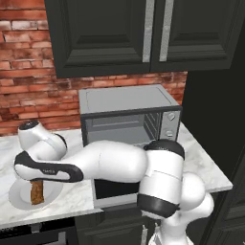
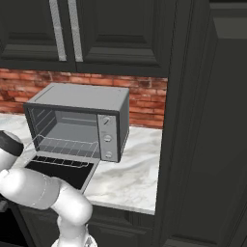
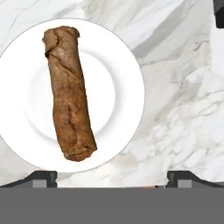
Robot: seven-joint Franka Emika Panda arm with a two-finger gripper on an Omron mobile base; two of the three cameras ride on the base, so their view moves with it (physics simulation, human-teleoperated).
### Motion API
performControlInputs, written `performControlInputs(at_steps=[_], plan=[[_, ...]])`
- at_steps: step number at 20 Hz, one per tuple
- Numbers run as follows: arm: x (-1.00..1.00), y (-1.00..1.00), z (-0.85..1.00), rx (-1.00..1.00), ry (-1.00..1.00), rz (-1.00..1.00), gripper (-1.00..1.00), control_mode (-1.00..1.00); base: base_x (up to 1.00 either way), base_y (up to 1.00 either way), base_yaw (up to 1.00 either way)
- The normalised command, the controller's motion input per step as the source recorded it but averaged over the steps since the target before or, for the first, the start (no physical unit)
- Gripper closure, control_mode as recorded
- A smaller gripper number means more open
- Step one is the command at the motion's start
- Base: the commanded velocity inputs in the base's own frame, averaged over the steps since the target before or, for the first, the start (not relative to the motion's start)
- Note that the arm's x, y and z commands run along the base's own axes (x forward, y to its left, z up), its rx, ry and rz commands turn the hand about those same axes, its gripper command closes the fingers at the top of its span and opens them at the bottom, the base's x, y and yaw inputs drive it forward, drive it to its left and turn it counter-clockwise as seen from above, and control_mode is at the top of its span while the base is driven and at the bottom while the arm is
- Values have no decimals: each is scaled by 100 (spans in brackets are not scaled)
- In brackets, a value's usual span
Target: Pull the toaster oven rack outwards. Pick up the baguette from the plate and place it on the toaster oven rack. Close the toaster oven door fully and set the temperature to the lowest setting.
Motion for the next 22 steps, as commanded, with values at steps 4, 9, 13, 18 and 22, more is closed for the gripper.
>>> performControlInputs(at_steps=[4,9,13,18,22], plan=[[31,24,-11,0,0,0,-100,-100,0,0,0],[41,47,-37,2,0,6,-100,-100,0,0,0],[28,2,-50,1,3,6,-100,-100,0,0,0],[7,0,-50,0,4,6,-100,-100,0,0,0],[0,0,-63,0,2,0,-100,-100,0,0,0]])
